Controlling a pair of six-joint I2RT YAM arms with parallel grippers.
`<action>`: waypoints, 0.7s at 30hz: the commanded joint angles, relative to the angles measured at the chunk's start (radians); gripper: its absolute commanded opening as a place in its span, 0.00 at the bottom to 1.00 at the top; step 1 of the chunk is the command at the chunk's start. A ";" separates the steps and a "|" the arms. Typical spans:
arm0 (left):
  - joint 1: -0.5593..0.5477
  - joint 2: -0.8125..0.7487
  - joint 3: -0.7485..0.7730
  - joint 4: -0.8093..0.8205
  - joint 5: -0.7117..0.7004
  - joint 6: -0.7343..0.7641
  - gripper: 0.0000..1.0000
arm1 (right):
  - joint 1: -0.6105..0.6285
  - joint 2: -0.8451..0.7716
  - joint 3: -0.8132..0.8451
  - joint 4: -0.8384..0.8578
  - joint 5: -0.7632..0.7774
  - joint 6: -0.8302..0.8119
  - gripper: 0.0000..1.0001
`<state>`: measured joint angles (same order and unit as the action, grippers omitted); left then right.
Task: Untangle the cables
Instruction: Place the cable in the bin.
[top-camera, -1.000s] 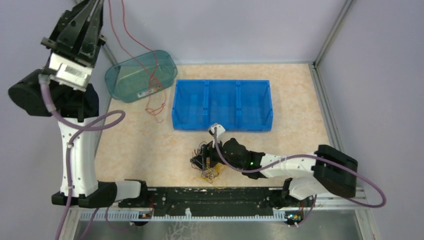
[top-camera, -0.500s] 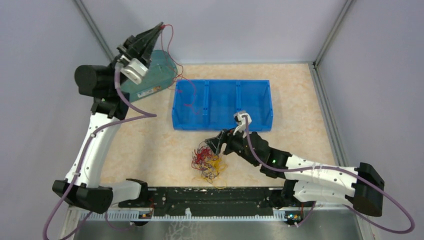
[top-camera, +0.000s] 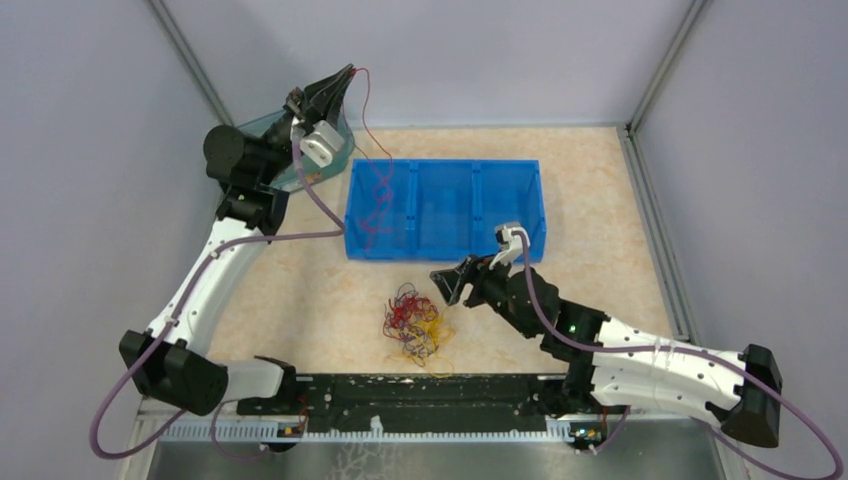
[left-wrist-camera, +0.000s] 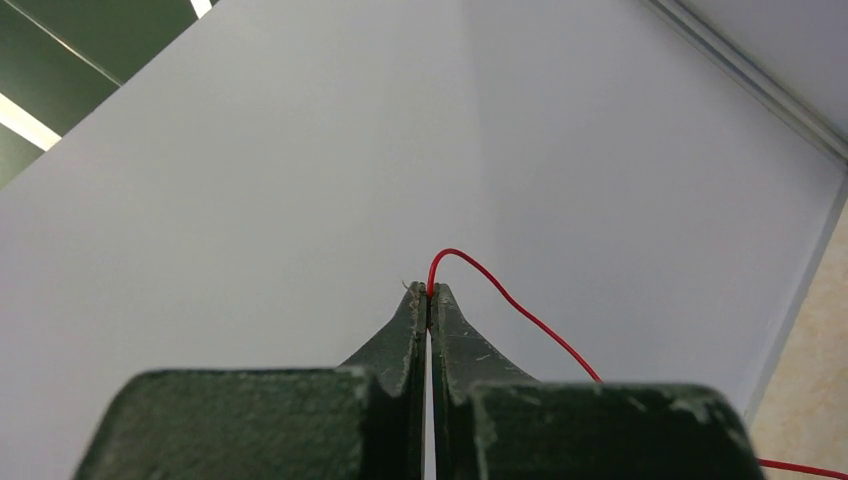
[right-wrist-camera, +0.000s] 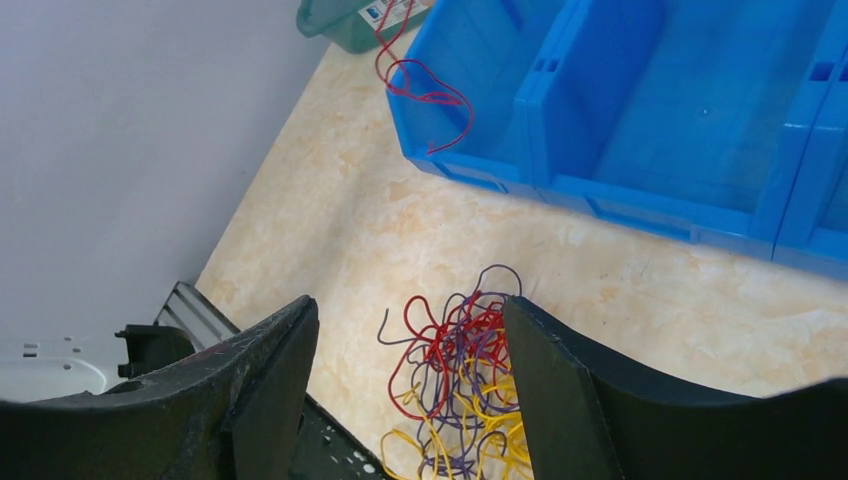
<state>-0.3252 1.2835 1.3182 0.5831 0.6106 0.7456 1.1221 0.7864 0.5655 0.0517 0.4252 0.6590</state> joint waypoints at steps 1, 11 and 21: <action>-0.009 0.032 0.007 0.042 -0.030 0.041 0.01 | -0.007 -0.019 0.024 -0.006 0.016 0.006 0.69; -0.011 0.114 0.048 0.031 -0.112 0.113 0.00 | -0.006 -0.007 0.013 0.000 0.012 0.004 0.69; -0.034 0.123 0.059 -0.436 -0.152 0.101 0.08 | -0.007 0.001 0.026 -0.018 0.013 -0.002 0.69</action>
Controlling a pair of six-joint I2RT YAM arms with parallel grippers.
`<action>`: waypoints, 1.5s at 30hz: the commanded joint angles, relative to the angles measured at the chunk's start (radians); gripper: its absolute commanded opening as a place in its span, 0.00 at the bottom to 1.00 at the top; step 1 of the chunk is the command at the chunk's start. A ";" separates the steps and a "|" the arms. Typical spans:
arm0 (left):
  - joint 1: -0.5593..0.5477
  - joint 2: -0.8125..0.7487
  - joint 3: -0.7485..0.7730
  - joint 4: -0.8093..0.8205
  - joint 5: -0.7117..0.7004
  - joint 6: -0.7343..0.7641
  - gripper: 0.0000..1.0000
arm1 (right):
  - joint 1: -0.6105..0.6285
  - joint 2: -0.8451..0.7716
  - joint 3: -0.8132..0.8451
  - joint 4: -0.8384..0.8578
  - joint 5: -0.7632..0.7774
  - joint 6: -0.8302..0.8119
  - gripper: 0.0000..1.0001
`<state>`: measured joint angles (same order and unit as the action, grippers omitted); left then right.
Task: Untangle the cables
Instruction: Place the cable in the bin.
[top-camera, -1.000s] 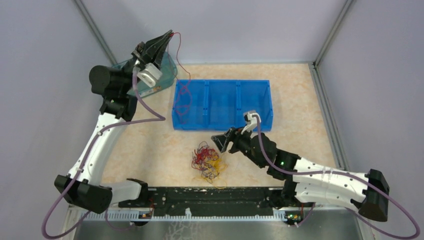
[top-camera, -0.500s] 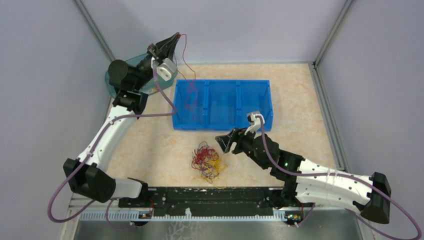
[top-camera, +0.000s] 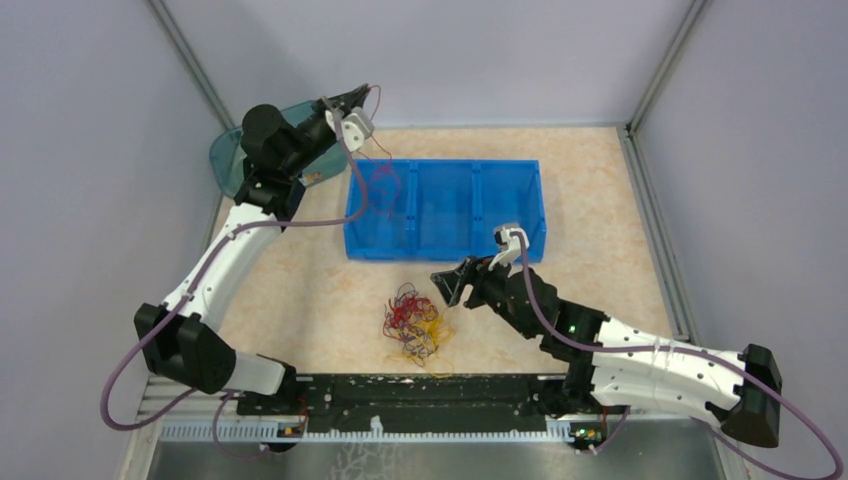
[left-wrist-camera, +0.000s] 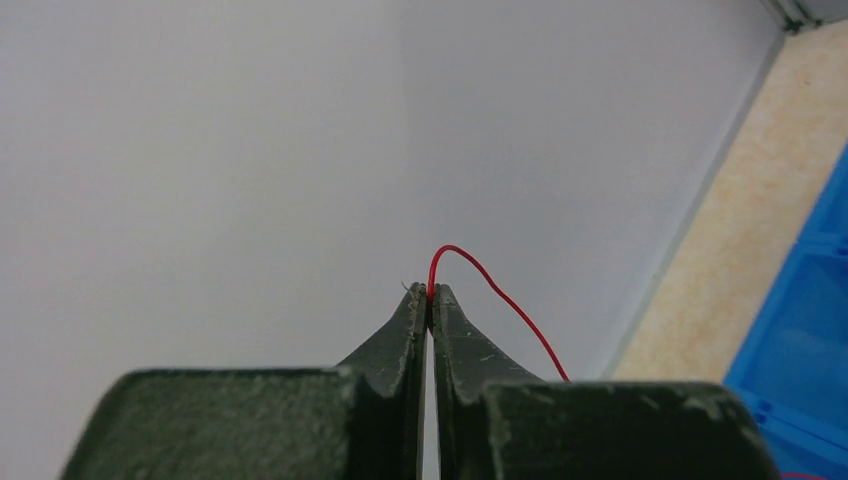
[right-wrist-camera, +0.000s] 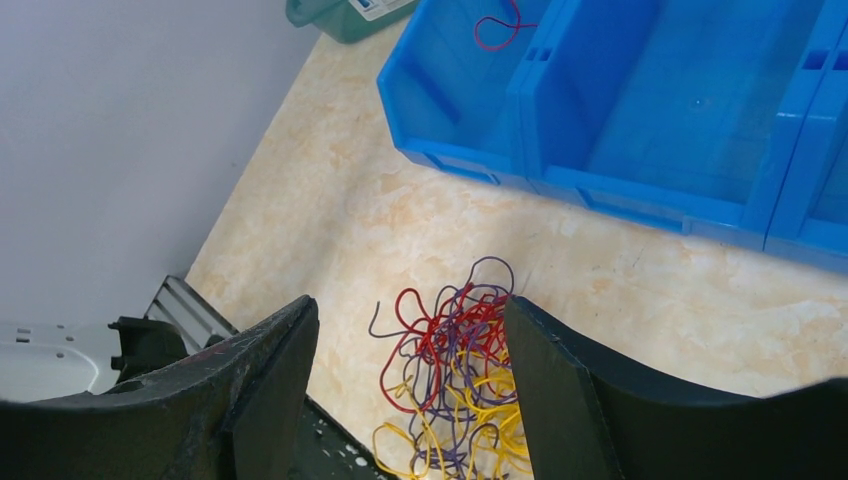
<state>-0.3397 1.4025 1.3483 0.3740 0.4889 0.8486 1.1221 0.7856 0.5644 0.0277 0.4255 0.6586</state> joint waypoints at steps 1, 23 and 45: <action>-0.024 0.005 0.031 -0.277 -0.039 -0.009 0.08 | -0.007 0.003 0.028 0.003 0.012 0.000 0.69; -0.044 0.184 0.064 -0.431 -0.303 -0.133 0.09 | -0.007 0.030 0.034 -0.006 0.010 0.014 0.69; -0.059 0.159 0.138 -1.030 -0.103 -0.173 0.87 | -0.007 0.101 0.026 -0.019 -0.154 -0.025 0.68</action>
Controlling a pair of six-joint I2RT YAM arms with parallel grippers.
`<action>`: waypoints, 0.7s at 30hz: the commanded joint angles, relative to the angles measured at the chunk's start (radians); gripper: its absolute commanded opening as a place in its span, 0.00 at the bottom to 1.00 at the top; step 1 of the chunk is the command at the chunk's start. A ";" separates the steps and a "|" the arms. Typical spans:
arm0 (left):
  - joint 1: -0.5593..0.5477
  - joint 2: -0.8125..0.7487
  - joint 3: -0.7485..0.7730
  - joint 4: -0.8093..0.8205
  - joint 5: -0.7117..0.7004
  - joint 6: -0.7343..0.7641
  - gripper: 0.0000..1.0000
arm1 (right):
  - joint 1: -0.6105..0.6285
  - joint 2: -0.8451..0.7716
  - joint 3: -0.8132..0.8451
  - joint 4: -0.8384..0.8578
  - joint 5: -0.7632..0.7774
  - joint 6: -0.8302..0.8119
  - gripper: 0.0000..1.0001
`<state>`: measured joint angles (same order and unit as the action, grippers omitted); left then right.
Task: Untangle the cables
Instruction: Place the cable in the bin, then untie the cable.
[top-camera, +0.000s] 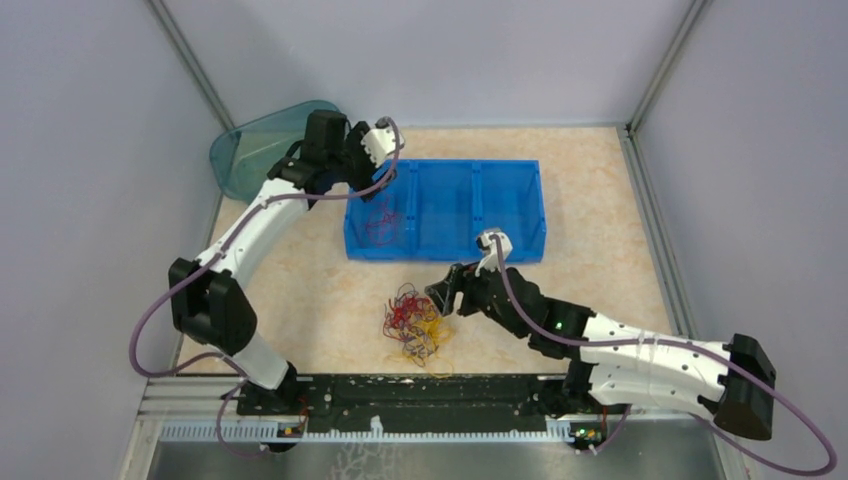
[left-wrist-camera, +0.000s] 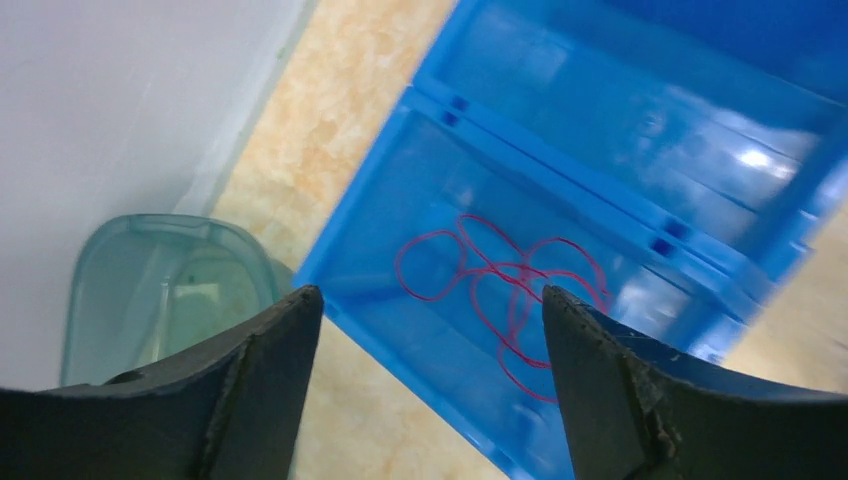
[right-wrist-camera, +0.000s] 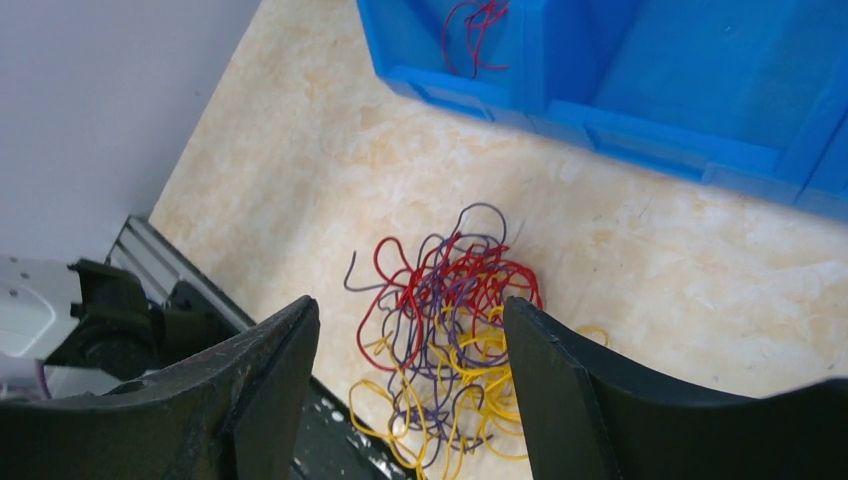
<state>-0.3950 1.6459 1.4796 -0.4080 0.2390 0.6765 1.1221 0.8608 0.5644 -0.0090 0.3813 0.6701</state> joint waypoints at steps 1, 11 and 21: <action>-0.003 -0.124 -0.028 -0.286 0.192 0.019 0.87 | -0.007 0.037 0.025 0.015 -0.139 -0.038 0.68; -0.048 -0.397 -0.416 -0.455 0.445 0.148 0.83 | -0.026 0.141 0.001 0.051 -0.226 -0.032 0.64; -0.152 -0.356 -0.524 -0.376 0.369 0.448 0.69 | -0.036 0.157 -0.044 0.074 -0.243 0.003 0.55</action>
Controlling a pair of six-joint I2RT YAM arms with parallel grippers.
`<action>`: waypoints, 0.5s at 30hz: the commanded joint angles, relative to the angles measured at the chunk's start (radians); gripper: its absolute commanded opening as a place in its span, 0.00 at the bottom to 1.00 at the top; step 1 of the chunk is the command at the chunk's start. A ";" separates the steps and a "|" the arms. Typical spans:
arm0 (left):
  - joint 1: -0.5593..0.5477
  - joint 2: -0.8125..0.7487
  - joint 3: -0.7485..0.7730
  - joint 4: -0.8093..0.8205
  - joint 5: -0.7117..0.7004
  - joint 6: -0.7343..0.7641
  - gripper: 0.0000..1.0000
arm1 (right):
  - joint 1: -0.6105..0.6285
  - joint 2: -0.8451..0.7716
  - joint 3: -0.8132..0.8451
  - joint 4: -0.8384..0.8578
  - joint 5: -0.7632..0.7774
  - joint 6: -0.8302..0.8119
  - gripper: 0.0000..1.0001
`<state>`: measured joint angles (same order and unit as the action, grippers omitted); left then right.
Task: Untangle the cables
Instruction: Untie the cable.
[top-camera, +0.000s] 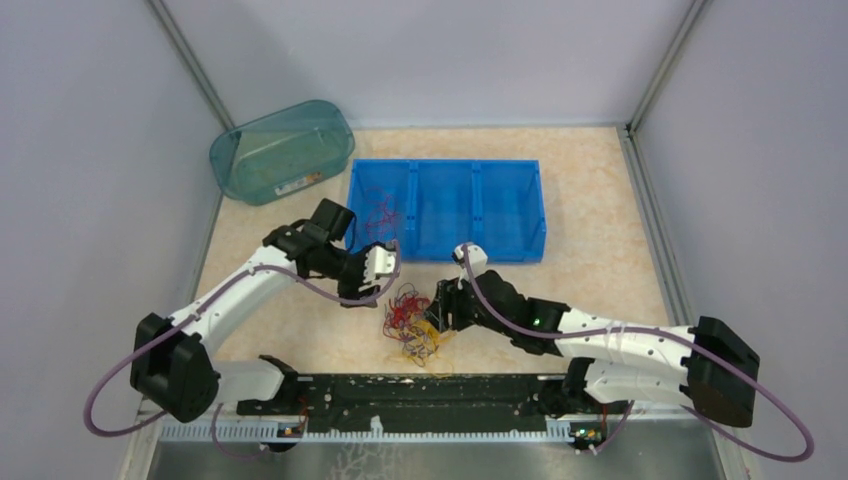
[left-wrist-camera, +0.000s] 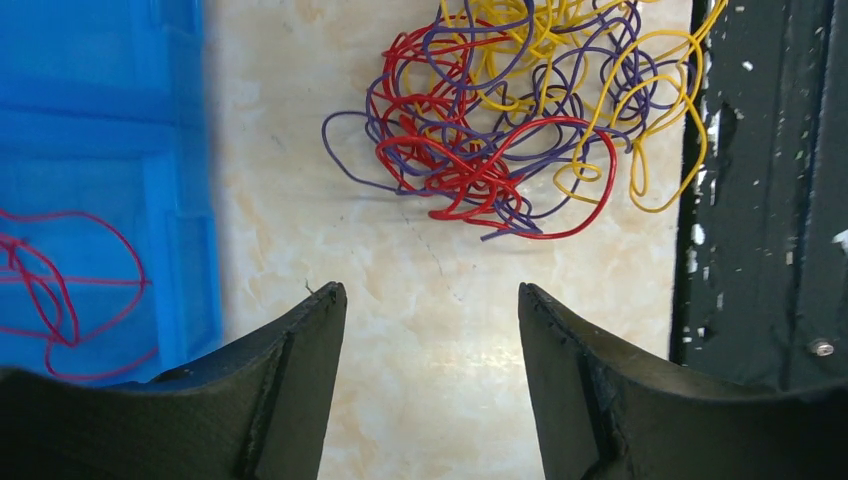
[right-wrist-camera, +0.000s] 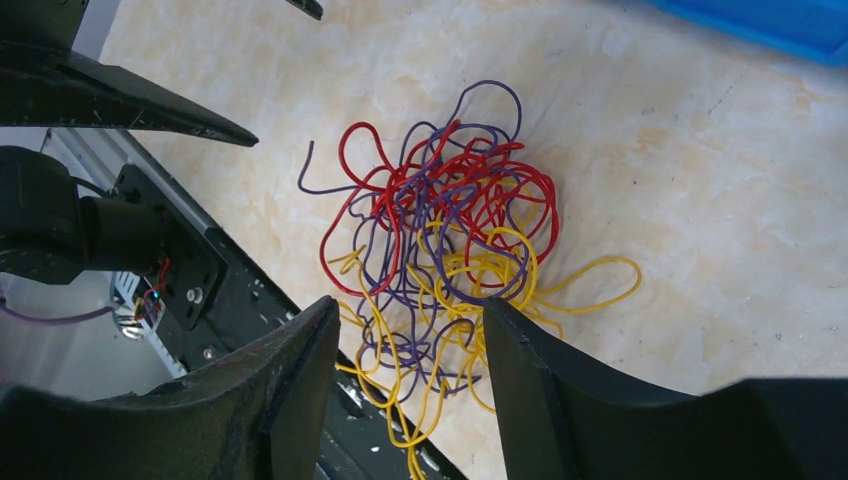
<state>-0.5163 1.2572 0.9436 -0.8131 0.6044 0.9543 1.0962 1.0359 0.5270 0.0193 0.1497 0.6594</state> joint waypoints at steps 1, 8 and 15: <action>-0.044 0.053 0.026 0.028 0.000 0.192 0.66 | -0.010 -0.027 -0.010 0.041 -0.004 0.014 0.55; -0.103 0.173 0.142 0.044 0.035 0.220 0.57 | -0.016 -0.072 -0.033 0.029 0.021 0.031 0.53; -0.133 0.170 0.056 -0.079 0.018 0.413 0.53 | -0.022 -0.122 -0.048 -0.002 0.034 0.039 0.53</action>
<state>-0.6380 1.4322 1.0431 -0.7975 0.6041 1.2266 1.0878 0.9607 0.4793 0.0078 0.1642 0.6853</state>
